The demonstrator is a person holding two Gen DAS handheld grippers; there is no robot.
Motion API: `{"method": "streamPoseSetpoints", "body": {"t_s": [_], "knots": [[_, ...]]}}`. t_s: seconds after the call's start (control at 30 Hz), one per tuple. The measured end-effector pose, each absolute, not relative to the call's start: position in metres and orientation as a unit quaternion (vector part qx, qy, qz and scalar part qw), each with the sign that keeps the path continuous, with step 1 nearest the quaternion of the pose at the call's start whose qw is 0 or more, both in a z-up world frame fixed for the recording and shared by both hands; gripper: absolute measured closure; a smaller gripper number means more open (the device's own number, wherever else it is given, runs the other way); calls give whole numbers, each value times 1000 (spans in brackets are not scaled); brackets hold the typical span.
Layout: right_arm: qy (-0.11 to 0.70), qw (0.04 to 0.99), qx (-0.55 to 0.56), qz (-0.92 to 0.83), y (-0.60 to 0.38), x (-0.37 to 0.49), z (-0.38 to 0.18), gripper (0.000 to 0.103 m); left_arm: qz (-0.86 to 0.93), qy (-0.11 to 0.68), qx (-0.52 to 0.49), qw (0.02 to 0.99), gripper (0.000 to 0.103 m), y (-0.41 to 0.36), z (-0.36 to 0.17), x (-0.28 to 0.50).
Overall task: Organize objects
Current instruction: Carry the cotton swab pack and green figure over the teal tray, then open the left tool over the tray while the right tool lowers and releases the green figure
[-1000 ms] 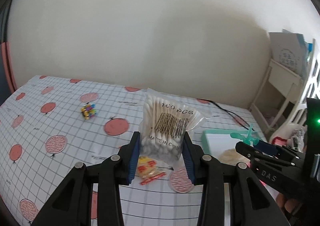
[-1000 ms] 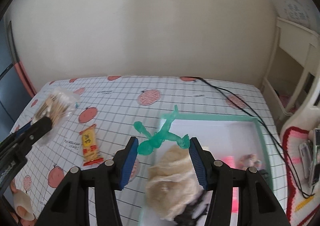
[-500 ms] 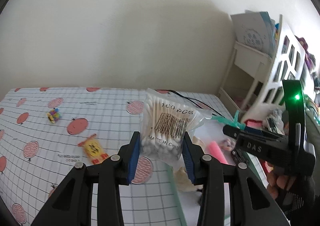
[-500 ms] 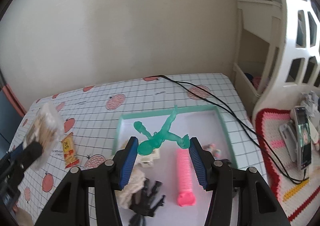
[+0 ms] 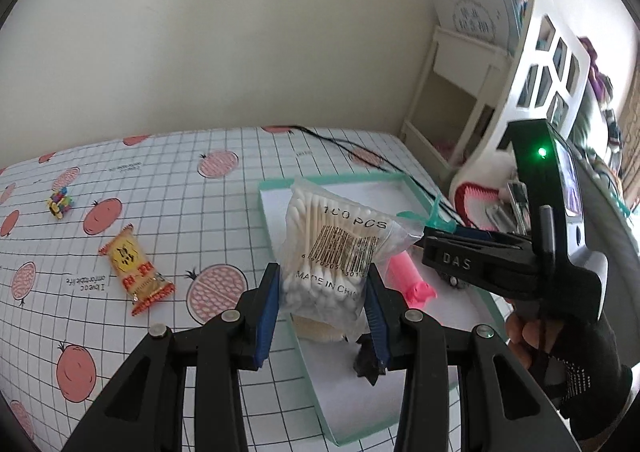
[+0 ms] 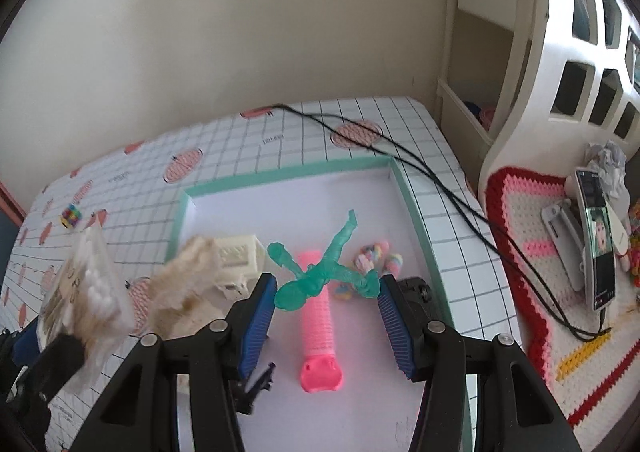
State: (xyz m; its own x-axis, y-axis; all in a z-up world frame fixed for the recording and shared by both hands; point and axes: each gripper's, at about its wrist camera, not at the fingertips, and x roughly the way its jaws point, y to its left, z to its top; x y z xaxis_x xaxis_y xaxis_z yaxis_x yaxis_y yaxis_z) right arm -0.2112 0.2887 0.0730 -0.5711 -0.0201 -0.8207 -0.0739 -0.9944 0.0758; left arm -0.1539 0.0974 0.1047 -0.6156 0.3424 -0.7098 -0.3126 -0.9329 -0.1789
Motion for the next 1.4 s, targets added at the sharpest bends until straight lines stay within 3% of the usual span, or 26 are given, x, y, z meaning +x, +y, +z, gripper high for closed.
{"method": "streamPoseSetpoints", "body": {"t_s": [0.7,1.4], "knots": [[62,48,-502,861,306,-214,45,47,843,60,-498,192,61,128,51,-152],[67,42,-497,864,308,-215,48,43,836,46,-511,192,59,128,50,-153]]}}
